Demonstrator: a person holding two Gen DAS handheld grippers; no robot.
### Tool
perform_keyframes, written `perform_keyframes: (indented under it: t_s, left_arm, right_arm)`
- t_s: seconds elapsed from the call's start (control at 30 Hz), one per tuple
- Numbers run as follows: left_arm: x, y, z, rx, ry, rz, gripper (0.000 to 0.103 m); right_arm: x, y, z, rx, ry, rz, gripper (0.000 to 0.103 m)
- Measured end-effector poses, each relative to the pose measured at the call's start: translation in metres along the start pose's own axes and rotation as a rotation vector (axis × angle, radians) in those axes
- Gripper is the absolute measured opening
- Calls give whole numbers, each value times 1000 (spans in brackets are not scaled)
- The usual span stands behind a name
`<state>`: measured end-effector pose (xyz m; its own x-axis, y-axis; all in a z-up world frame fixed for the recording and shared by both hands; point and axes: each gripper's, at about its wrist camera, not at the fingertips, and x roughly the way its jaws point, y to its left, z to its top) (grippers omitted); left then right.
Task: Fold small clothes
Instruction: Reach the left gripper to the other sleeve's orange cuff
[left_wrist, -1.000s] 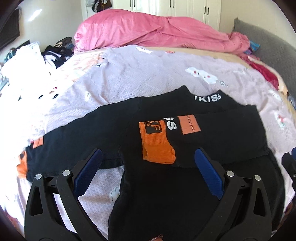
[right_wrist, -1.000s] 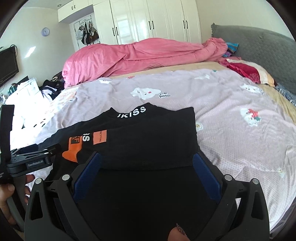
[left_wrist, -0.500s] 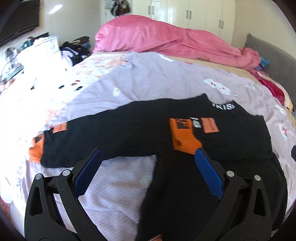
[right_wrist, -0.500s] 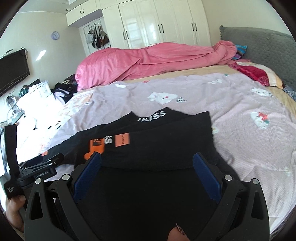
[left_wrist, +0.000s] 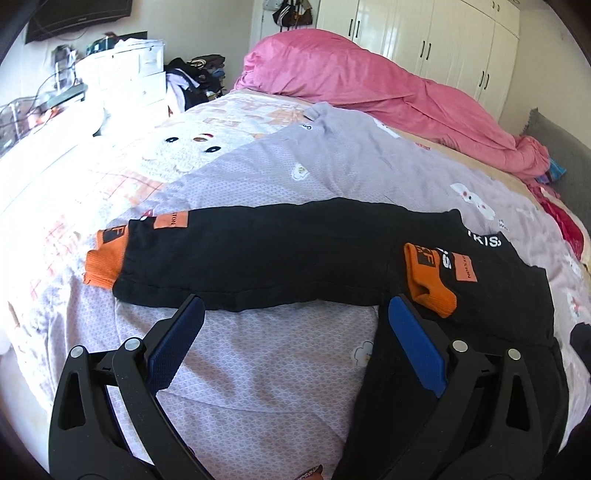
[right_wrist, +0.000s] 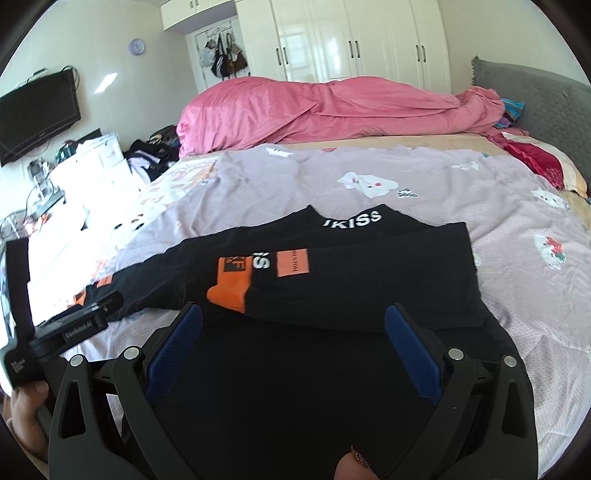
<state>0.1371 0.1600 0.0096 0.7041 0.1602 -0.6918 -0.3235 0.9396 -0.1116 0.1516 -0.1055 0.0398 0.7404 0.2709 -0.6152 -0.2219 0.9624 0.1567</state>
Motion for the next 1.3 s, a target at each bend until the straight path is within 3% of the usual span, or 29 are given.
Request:
perform_keyframes:
  t_s: [0.93, 1.3]
  left_arm:
    - [-3, 125, 7, -263, -21, 86, 94]
    - [4, 173, -3, -386, 24, 83, 94]
  right_arm:
    - [50, 98, 11, -152, 53, 74, 99]
    - [67, 137, 11, -217, 69, 87, 99]
